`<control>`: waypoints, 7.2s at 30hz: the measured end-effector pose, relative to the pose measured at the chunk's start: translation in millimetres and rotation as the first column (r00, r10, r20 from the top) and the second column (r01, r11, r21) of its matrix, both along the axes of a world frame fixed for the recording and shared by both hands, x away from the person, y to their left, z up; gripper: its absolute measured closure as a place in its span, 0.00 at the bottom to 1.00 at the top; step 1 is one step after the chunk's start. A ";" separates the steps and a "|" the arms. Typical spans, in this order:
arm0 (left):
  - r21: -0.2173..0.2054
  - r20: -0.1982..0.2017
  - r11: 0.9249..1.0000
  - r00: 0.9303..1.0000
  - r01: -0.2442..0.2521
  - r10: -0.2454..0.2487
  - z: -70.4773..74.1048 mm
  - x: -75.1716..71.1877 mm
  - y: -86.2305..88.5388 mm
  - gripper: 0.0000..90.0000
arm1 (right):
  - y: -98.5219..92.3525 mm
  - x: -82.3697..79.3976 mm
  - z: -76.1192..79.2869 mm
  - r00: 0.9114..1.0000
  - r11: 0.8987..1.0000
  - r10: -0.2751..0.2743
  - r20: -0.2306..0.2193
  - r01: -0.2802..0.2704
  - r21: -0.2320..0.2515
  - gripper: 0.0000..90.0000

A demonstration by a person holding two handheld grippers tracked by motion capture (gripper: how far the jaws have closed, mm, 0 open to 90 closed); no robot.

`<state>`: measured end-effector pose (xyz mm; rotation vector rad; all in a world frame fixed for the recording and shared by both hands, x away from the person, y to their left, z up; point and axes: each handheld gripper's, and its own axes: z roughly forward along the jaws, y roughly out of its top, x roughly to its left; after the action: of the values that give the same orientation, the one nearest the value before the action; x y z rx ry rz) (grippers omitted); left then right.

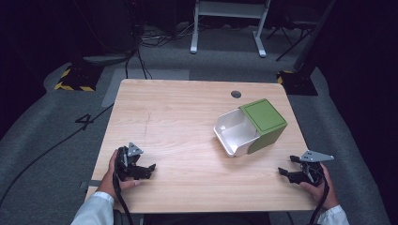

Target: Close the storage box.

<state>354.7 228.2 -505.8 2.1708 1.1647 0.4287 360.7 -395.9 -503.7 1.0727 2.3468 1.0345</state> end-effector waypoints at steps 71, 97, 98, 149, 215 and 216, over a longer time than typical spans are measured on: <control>-0.088 0.121 0.946 0.946 0.313 -0.302 47.9 84.2 -199.7 0.23 | 0.3 -1.0 0.1 1.000 1.000 0.001 0.008 -0.001 -0.004 0.21; -0.205 0.122 0.949 0.968 0.241 -0.219 27.9 98.8 -234.7 0.17 | 0.4 -1.2 0.1 1.000 1.000 0.001 0.010 -0.001 -0.006 0.21; -0.206 0.120 0.951 0.970 0.232 -0.211 27.2 99.5 -236.0 0.17 | 0.4 -1.1 0.1 1.000 1.000 0.001 0.009 -0.001 -0.005 0.21; -0.115 0.113 0.990 0.991 0.079 -0.066 28.9 125.2 -321.1 0.27 | 0.2 -1.1 0.1 1.000 1.000 0.004 0.008 -0.004 -0.004 0.22; 0.088 0.183 0.967 0.950 0.240 -0.253 69.1 84.3 -200.0 0.18 | 0.2 -0.9 0.1 1.000 1.000 0.004 0.006 -0.004 -0.003 0.21; 0.097 0.181 0.964 0.949 0.246 -0.260 69.2 82.7 -197.8 0.18 | 0.1 -0.9 0.1 1.000 1.000 0.004 0.006 -0.004 -0.003 0.21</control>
<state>437.4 30.3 -436.6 2.2476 0.7641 0.5603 359.8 -395.7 -503.6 1.0632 2.3461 1.0341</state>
